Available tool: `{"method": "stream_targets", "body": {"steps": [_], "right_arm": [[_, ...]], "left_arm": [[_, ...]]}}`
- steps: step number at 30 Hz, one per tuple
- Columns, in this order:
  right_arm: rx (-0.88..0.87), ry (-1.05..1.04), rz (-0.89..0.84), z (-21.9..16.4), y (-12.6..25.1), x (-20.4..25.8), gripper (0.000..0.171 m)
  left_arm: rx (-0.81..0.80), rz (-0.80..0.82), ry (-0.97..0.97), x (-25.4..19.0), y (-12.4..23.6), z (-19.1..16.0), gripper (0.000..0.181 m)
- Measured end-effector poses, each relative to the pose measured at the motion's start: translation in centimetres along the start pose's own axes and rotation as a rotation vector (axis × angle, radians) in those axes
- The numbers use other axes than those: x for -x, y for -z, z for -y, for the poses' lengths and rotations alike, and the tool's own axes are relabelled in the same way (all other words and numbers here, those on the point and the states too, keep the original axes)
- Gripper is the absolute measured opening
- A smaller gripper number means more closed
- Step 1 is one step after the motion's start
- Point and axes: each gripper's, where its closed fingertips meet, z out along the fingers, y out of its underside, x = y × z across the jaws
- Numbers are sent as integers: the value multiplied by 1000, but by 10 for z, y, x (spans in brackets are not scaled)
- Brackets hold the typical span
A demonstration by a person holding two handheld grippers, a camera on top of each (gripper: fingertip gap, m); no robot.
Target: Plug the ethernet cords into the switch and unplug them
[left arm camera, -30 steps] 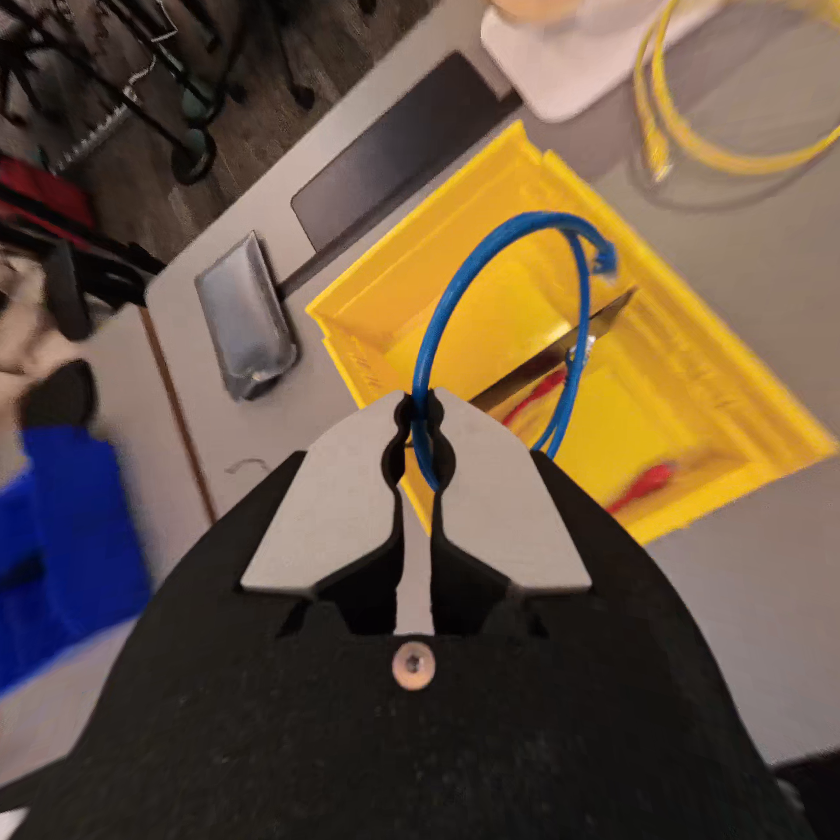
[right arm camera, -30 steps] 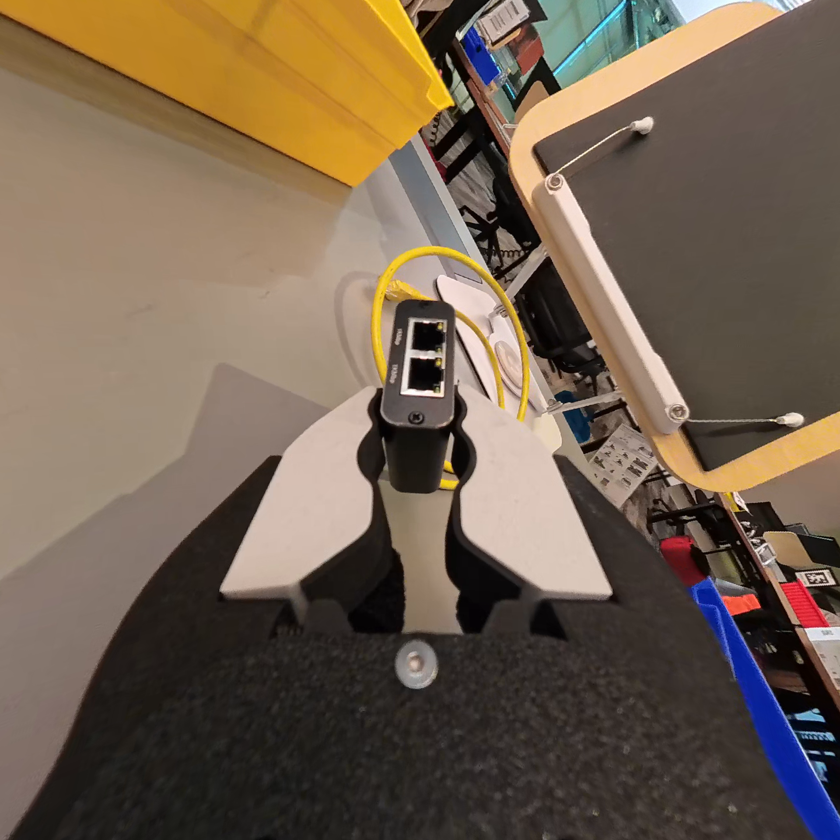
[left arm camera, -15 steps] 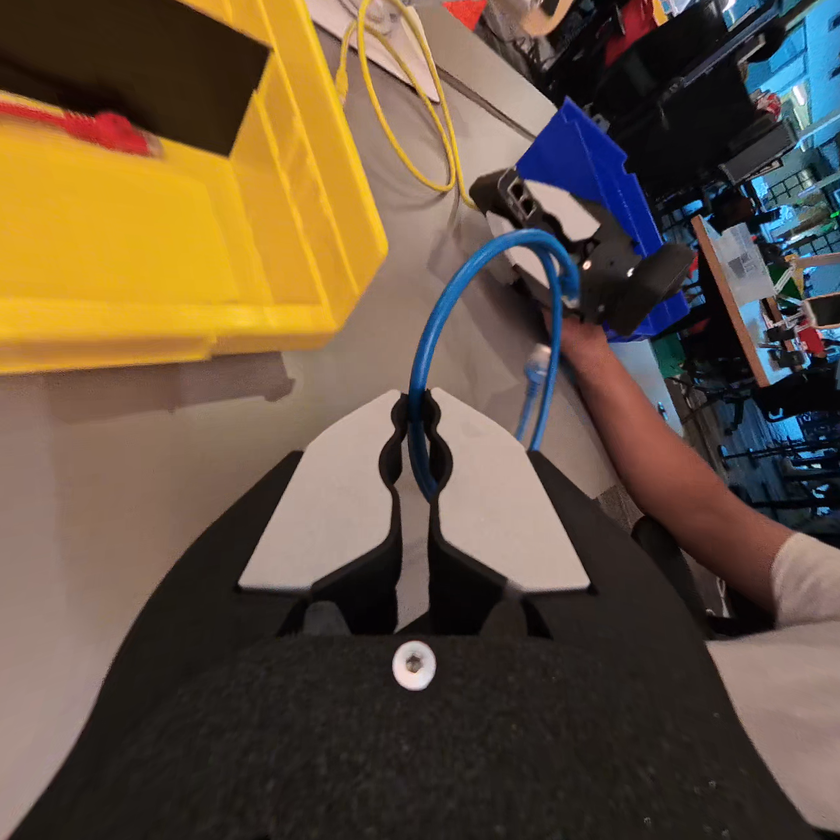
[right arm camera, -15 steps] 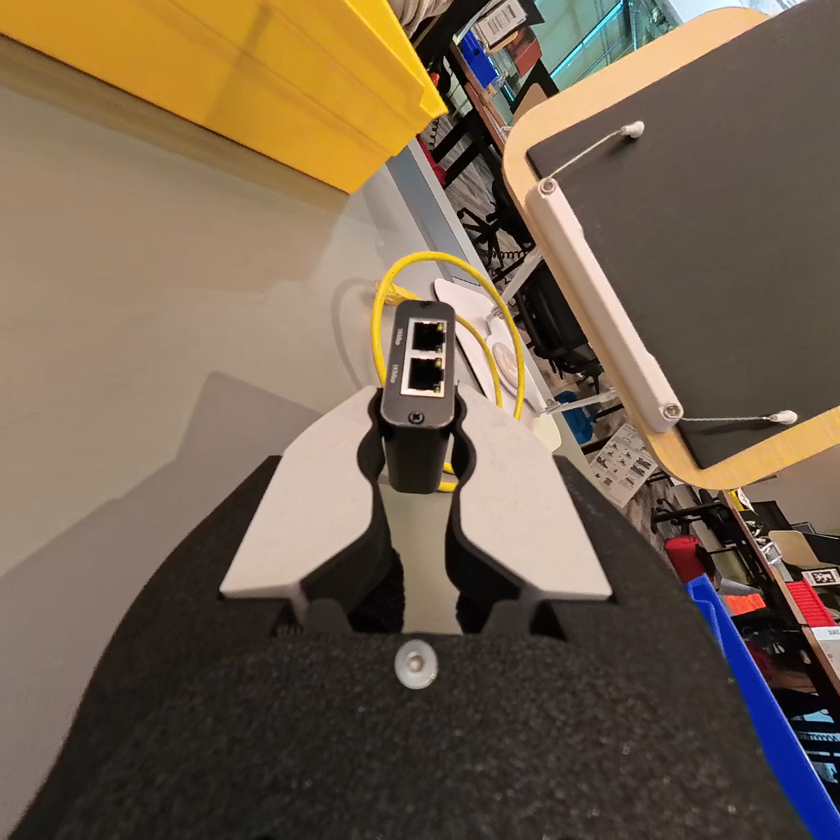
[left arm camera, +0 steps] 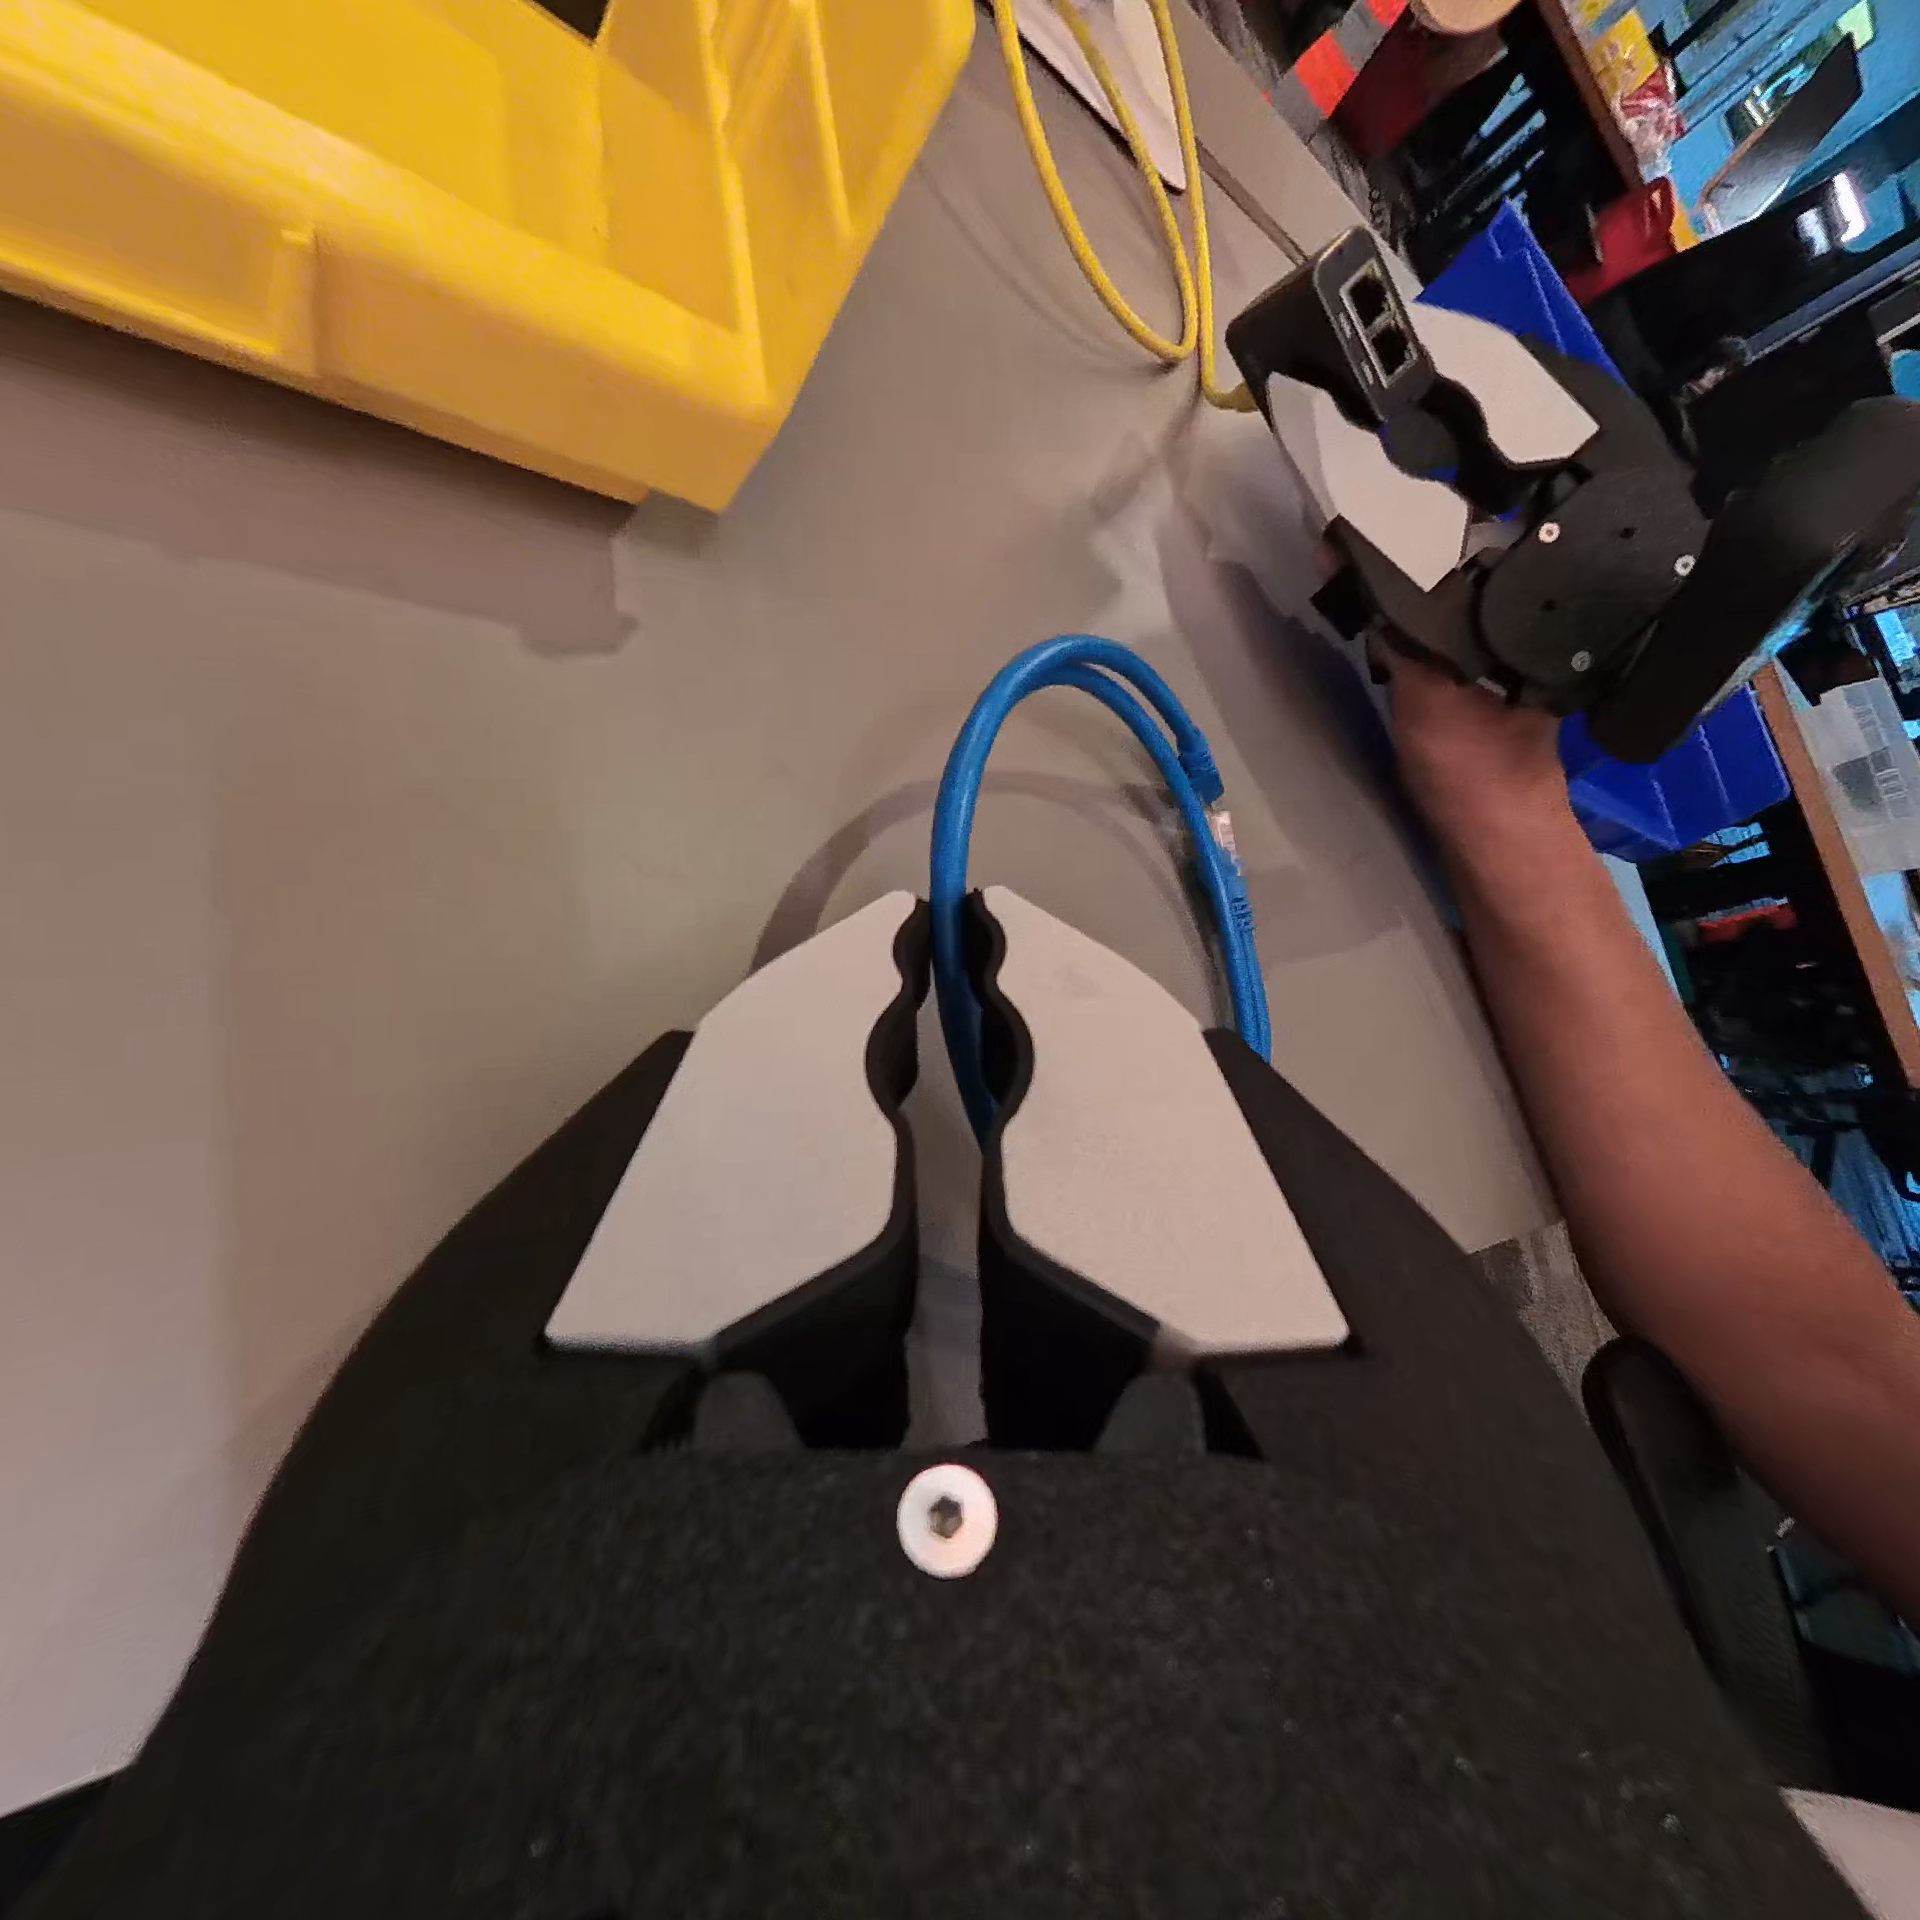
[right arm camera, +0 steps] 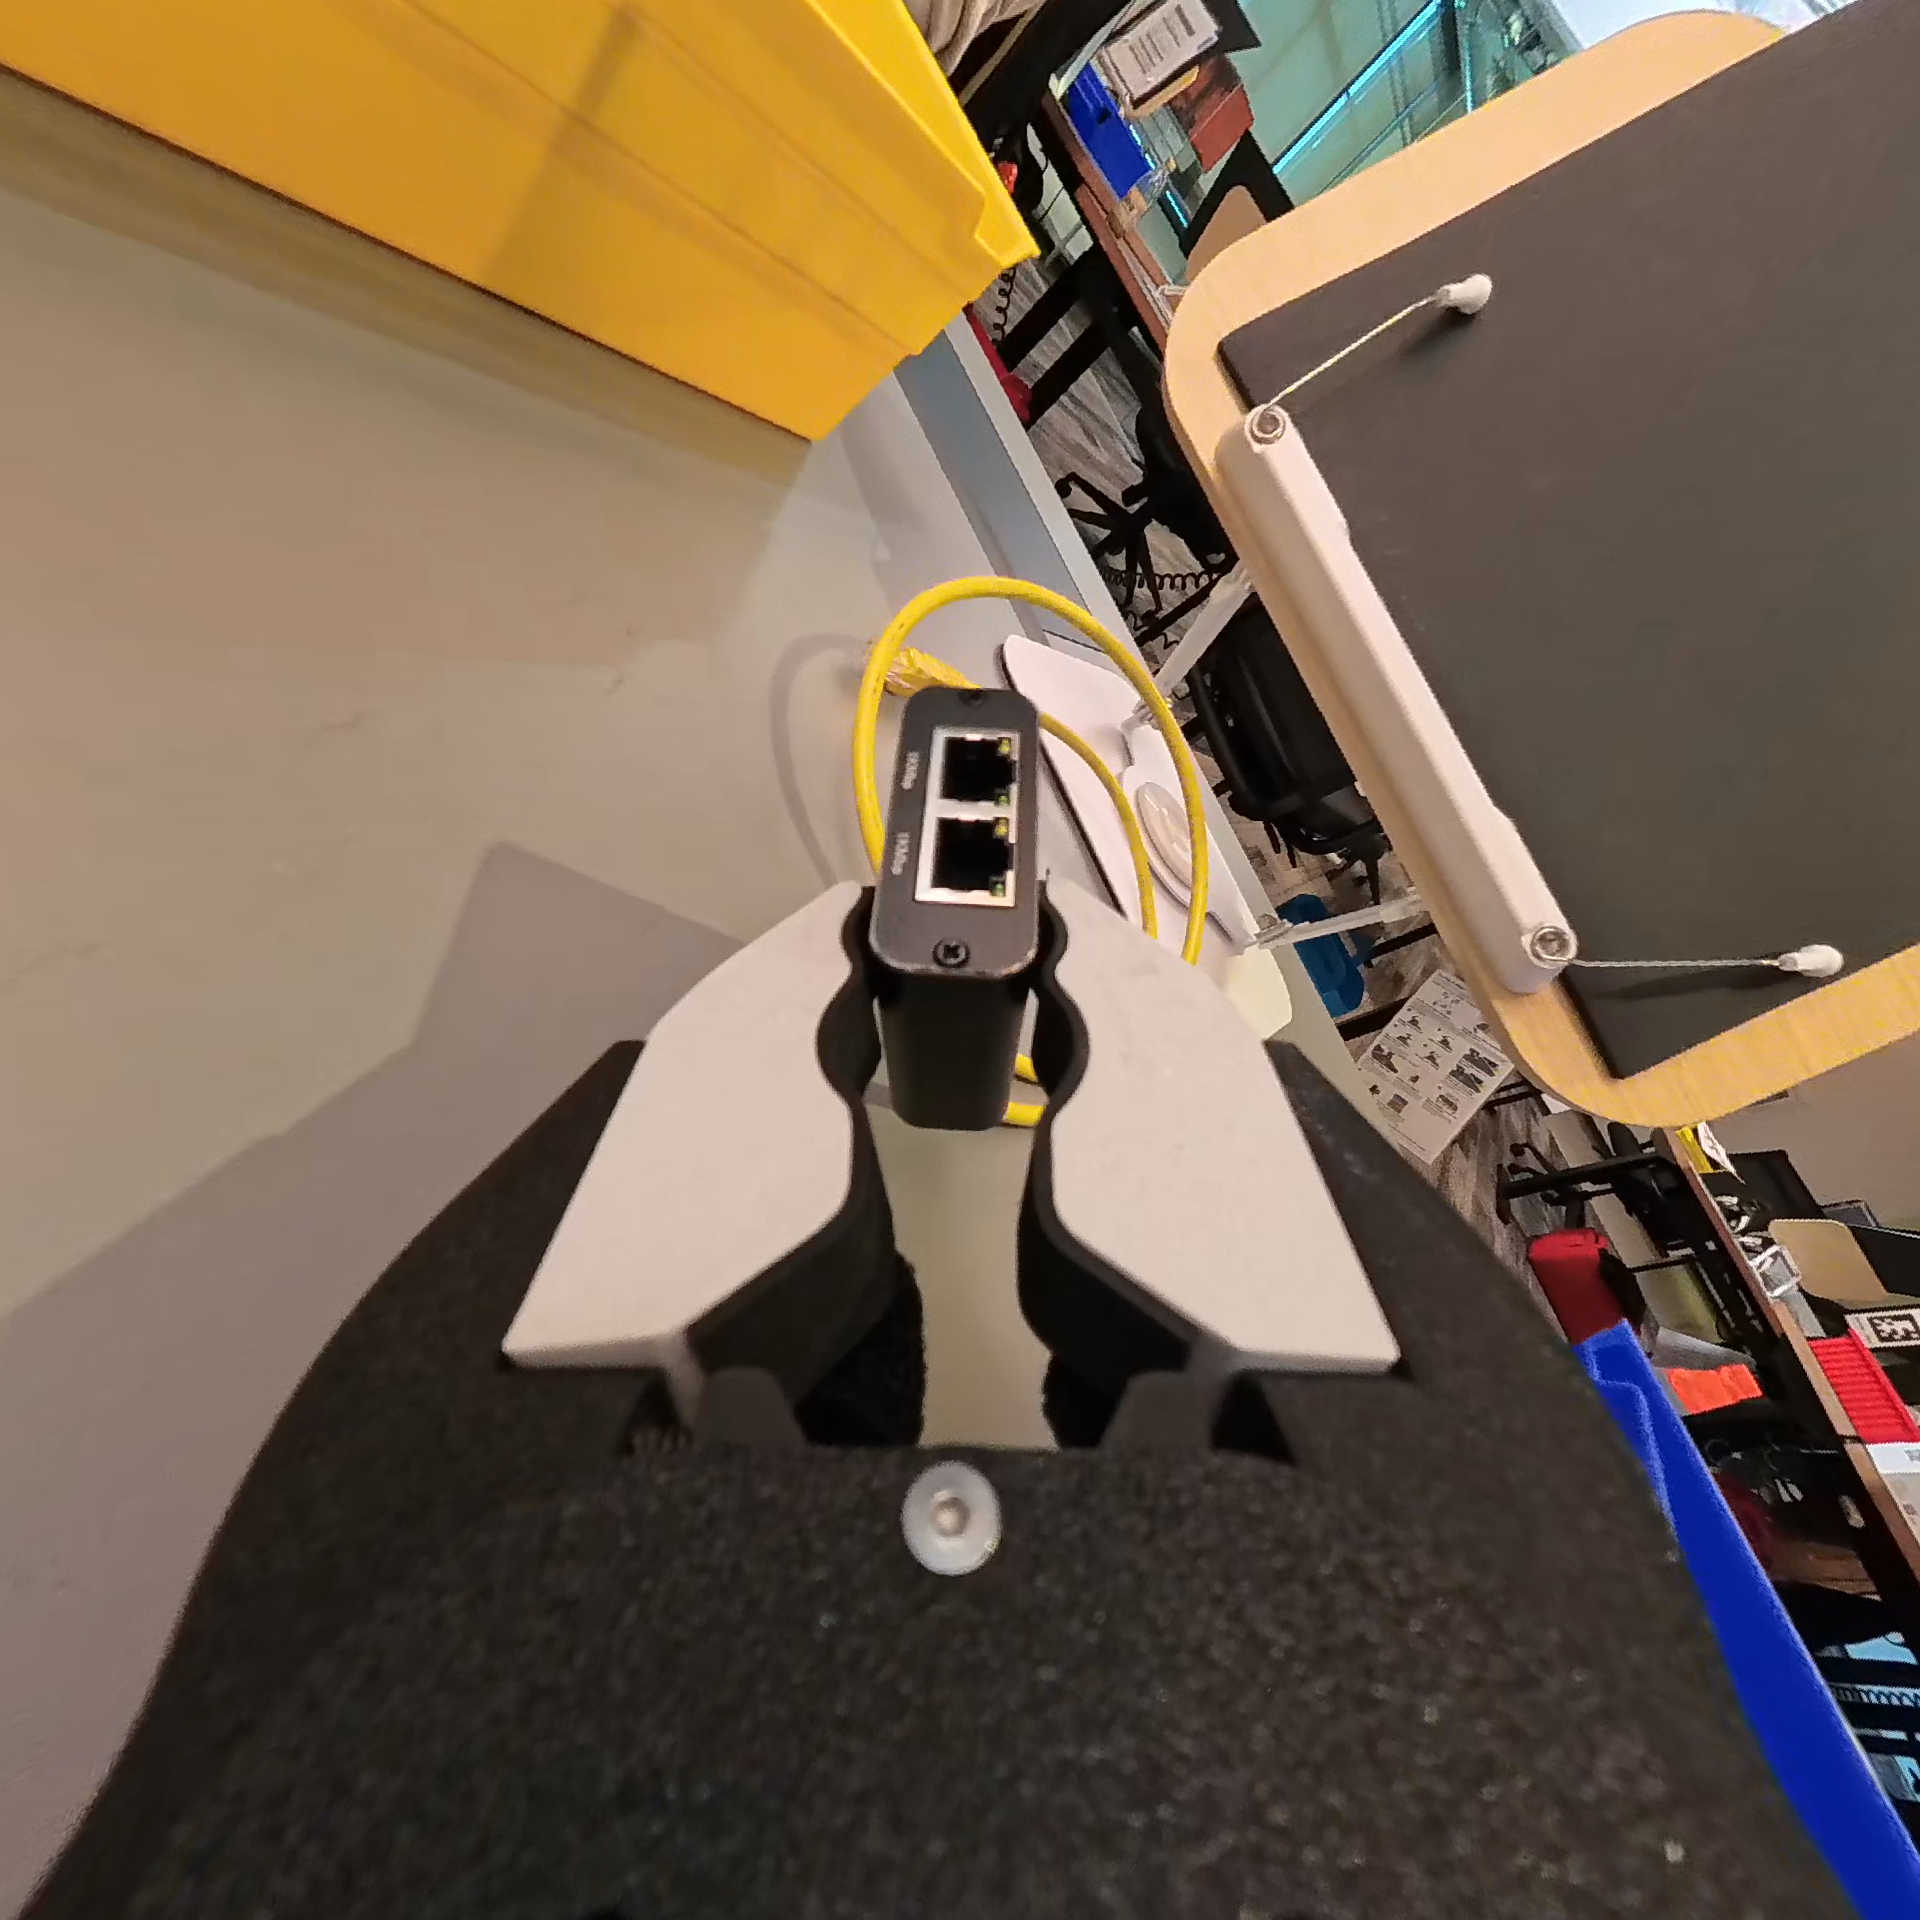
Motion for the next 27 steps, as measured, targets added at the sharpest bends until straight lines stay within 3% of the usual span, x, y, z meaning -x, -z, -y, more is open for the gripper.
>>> {"method": "stream_targets", "body": {"steps": [3,6,9,12,15,17,24,27], "right_arm": [[0,4,2,0,-1,1,27],[-1,4,2,0,0,0,26],[2,2,0,0,0,0,27],[5,0,-1,-1,-1,-1,27],[7,0,0,-2,-1,-1,27],[8,2,0,-2,-1,-1,27],[12,2,5,-3,-2,0,26],[15,9,10,-3,-3,2,26]], "left_arm": [[-32,-41,9,-5,1,7,5],[-130,-69,-111,-19,11,33,5],[-296,-60,-408,-50,32,70,5],[-462,-14,-876,-97,54,88,5],[-442,-22,-1298,-126,48,58,5],[-335,-61,-1431,-121,33,24,5],[-30,-177,-1432,-94,11,-66,6],[55,-142,-1398,-85,0,-83,8]]}}
